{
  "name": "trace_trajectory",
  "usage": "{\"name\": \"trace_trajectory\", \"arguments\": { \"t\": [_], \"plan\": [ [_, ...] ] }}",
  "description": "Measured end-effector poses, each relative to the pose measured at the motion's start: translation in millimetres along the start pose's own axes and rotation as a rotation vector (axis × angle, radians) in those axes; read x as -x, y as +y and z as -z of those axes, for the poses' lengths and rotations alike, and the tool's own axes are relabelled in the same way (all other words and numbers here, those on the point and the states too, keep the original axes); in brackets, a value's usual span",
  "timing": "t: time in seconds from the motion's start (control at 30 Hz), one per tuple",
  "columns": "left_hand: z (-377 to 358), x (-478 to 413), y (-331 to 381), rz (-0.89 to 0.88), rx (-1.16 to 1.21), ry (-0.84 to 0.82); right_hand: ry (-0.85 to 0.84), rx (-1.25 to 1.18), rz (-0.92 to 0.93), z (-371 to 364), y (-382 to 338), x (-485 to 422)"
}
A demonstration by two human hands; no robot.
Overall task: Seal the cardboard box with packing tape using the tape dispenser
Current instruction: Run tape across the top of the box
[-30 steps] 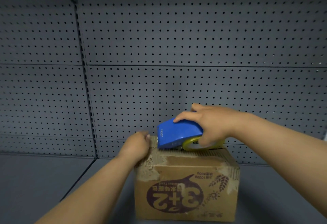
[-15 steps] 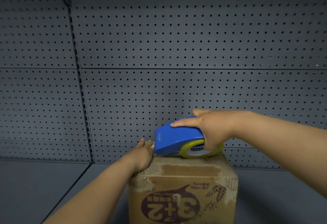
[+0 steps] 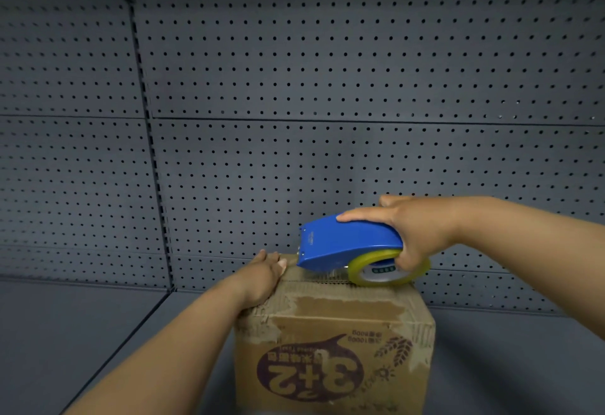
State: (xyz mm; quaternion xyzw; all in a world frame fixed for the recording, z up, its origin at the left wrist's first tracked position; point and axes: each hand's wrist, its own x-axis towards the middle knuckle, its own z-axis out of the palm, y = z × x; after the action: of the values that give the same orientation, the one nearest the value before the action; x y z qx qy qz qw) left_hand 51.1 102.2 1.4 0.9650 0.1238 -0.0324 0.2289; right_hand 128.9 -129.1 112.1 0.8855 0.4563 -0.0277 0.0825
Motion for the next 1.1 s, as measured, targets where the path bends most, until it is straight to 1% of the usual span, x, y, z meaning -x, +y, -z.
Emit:
{"name": "trace_trajectory", "arguments": {
  "t": [0.17, 0.43, 0.57, 0.67, 0.87, 0.97, 1.0, 1.03, 1.1],
  "plan": [
    [1.0, -2.2, -2.9, 0.04, 0.062, 0.004, 0.02, -0.017, 0.001, -2.3, 23.4, 14.4],
    [0.0, -5.4, -3.6, 0.06, 0.008, -0.011, -0.033, -0.039, -0.096, -17.8, 71.3, 59.3],
    [-1.5, -5.8, -2.5, 0.068, -0.008, -0.006, -0.022, -0.006, -0.112, -23.9, 74.9, 54.1],
    [-2.0, -7.0, -4.0, 0.071, -0.021, -0.002, -0.055, -0.027, -0.12, -26.8, 71.6, 48.0],
    [-5.0, -10.5, -9.0, 0.088, 0.058, 0.007, -0.067, -0.042, -0.144, -40.4, 70.5, 49.4],
    [-4.8, -8.2, -5.0, 0.139, 0.068, 0.008, -0.078, -0.028, -0.16, -39.1, 69.1, 50.8],
    [-4.5, -7.1, -3.1, 0.173, 0.041, 0.015, -0.076, -0.023, -0.16, -38.5, 68.4, 50.4],
    [-3.9, -4.7, -0.6, 0.206, -0.046, 0.042, -0.074, -0.019, -0.156, -38.2, 67.6, 49.6],
    [-2.7, 3.8, 10.1, 0.21, -0.369, 0.192, -0.07, -0.011, -0.152, -35.9, 66.2, 48.4]
  ]
}}
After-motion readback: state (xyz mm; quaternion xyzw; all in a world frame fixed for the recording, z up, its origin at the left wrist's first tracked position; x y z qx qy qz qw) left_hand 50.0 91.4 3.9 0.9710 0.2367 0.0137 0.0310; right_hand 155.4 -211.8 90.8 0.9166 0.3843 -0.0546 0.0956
